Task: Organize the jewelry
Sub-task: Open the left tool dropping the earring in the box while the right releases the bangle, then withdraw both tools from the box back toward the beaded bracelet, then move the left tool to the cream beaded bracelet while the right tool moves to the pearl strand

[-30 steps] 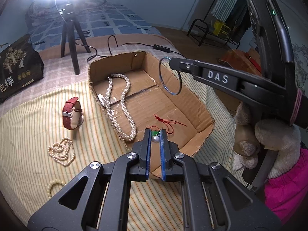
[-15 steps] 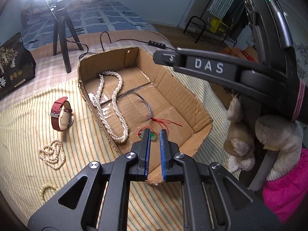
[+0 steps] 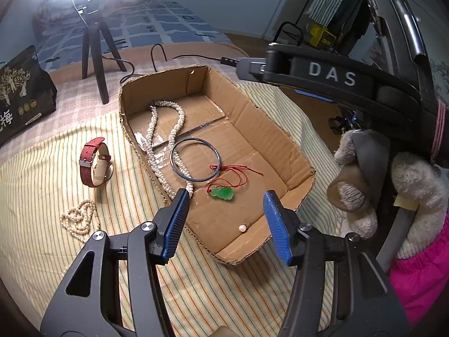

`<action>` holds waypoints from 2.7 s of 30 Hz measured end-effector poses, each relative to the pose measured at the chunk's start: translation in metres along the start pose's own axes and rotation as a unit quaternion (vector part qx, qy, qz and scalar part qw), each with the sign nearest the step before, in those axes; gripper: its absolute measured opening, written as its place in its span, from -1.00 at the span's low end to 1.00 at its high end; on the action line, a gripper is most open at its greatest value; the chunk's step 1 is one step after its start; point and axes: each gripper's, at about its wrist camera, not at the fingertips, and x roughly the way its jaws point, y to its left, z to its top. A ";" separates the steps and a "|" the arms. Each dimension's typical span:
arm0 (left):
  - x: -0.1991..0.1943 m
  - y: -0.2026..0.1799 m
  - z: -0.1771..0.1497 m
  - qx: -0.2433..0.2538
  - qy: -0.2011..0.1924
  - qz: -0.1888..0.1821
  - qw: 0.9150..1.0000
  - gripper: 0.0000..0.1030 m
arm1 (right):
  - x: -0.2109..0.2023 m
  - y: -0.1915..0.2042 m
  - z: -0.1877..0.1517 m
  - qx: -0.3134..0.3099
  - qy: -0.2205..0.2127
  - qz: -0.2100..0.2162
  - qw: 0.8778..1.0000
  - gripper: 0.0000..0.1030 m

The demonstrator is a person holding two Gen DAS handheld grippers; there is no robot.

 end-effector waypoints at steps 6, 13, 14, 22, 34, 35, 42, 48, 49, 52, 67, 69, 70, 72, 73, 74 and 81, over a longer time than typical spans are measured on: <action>-0.010 0.003 -0.003 0.002 -0.006 0.004 1.000 0.09 | -0.009 -0.002 -0.001 0.004 -0.006 -0.005 1.000 0.75; -0.026 0.016 -0.008 0.004 -0.012 0.018 1.000 0.09 | -0.027 -0.002 -0.005 0.009 -0.018 -0.005 1.000 0.75; -0.029 0.020 -0.009 0.001 -0.014 0.019 1.000 0.09 | -0.030 -0.002 -0.006 0.009 -0.020 -0.002 1.000 0.75; -0.062 0.056 -0.010 -0.025 -0.033 0.034 0.999 0.09 | -0.050 0.009 -0.013 -0.001 -0.026 0.006 1.000 0.75; -0.105 0.115 -0.026 -0.061 -0.045 0.071 0.995 0.09 | -0.072 0.051 -0.031 -0.034 -0.027 0.050 0.998 0.75; -0.109 0.119 -0.028 -0.061 -0.045 0.075 0.994 0.09 | -0.072 0.056 -0.032 -0.038 -0.025 0.055 0.997 0.75; -0.124 0.151 -0.047 -0.079 -0.036 0.094 0.992 0.09 | -0.070 0.088 -0.043 -0.058 -0.015 0.076 0.995 0.71; -0.124 0.171 -0.062 -0.097 -0.017 0.094 0.991 0.09 | -0.052 0.113 -0.053 -0.065 0.015 0.100 0.993 0.63; -0.122 0.173 -0.064 -0.099 -0.013 0.093 0.991 0.09 | -0.048 0.117 -0.054 -0.065 0.021 0.102 0.992 0.61; -0.118 0.176 -0.069 -0.100 -0.002 0.089 0.991 0.09 | -0.037 0.129 -0.057 -0.067 0.037 0.108 0.991 0.53; -0.079 0.175 -0.092 -0.093 0.062 0.069 0.991 -0.18 | 0.039 0.180 -0.080 -0.054 0.149 0.137 0.978 0.31; -0.075 0.175 -0.093 -0.093 0.066 0.066 0.991 -0.21 | 0.051 0.185 -0.083 -0.052 0.164 0.136 0.976 0.31; -0.073 0.176 -0.094 -0.093 0.068 0.064 0.991 -0.21 | 0.057 0.186 -0.084 -0.051 0.171 0.133 0.975 0.31; -0.070 0.175 -0.096 -0.093 0.073 0.064 0.991 -0.21 | 0.070 0.187 -0.087 -0.049 0.183 0.126 0.974 0.31; -0.068 0.176 -0.097 -0.092 0.075 0.064 0.991 -0.21 | 0.075 0.188 -0.089 -0.048 0.188 0.122 0.973 0.31; -0.066 0.177 -0.098 -0.093 0.077 0.063 0.991 -0.21 | 0.081 0.188 -0.090 -0.046 0.193 0.118 0.973 0.31; -0.055 0.177 -0.099 -0.096 0.087 0.055 0.990 -0.32 | 0.112 0.192 -0.097 -0.039 0.214 0.100 0.971 0.31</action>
